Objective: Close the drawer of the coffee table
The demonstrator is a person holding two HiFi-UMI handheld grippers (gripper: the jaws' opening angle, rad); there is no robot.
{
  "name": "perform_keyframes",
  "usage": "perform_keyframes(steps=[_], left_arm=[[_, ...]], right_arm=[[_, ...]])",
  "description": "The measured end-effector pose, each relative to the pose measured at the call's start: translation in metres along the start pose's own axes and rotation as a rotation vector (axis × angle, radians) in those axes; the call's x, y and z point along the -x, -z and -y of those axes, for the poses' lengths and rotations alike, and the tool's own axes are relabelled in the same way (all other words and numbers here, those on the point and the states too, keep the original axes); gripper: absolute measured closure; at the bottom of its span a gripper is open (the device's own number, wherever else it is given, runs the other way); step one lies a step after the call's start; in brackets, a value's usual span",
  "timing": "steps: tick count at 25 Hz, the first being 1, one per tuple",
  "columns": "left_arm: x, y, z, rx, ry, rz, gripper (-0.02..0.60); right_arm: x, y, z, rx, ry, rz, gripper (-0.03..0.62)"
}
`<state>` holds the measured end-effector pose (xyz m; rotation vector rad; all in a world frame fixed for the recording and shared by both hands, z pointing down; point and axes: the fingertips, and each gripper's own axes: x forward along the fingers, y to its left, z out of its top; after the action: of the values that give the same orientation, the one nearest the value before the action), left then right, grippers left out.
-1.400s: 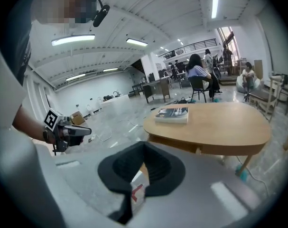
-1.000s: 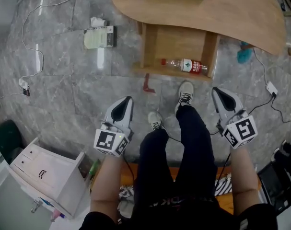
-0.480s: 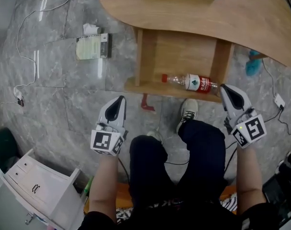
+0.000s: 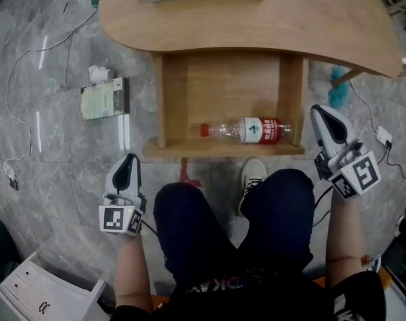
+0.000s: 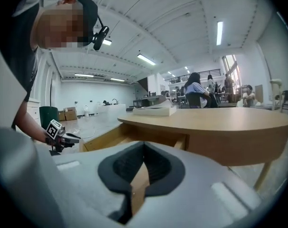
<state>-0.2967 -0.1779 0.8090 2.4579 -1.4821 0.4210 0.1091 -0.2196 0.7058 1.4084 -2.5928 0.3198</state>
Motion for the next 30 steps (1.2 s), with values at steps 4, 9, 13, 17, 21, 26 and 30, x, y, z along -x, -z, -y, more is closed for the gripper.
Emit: perform_keyframes(steps=[4, 9, 13, 17, 21, 26, 30], left_arm=[[-0.010, 0.006, 0.001, -0.041, 0.057, 0.025, 0.527], [-0.013, 0.004, 0.014, -0.078, 0.127, 0.021, 0.485], [-0.011, 0.003, 0.018, -0.087, 0.160, 0.017, 0.430], [-0.017, 0.005, 0.032, -0.122, 0.211, -0.006, 0.362], [-0.024, 0.005, 0.044, -0.240, 0.181, -0.054, 0.311], [-0.035, -0.002, 0.064, -0.391, 0.189, -0.092, 0.295], [-0.037, -0.010, 0.071, -0.423, 0.214, -0.092, 0.287]], right_arm=[[0.022, 0.021, 0.014, 0.028, 0.079, -0.023, 0.594], [0.045, 0.040, 0.009, -0.003, 0.133, -0.048, 0.591], [0.065, 0.058, 0.002, -0.030, 0.115, -0.078, 0.500], [0.077, 0.084, -0.011, 0.035, 0.070, -0.149, 0.445], [0.080, 0.104, -0.021, 0.058, 0.044, -0.187, 0.421], [0.084, 0.110, -0.021, 0.047, 0.051, -0.202, 0.405], [0.084, 0.122, -0.029, 0.122, 0.046, -0.274, 0.399]])
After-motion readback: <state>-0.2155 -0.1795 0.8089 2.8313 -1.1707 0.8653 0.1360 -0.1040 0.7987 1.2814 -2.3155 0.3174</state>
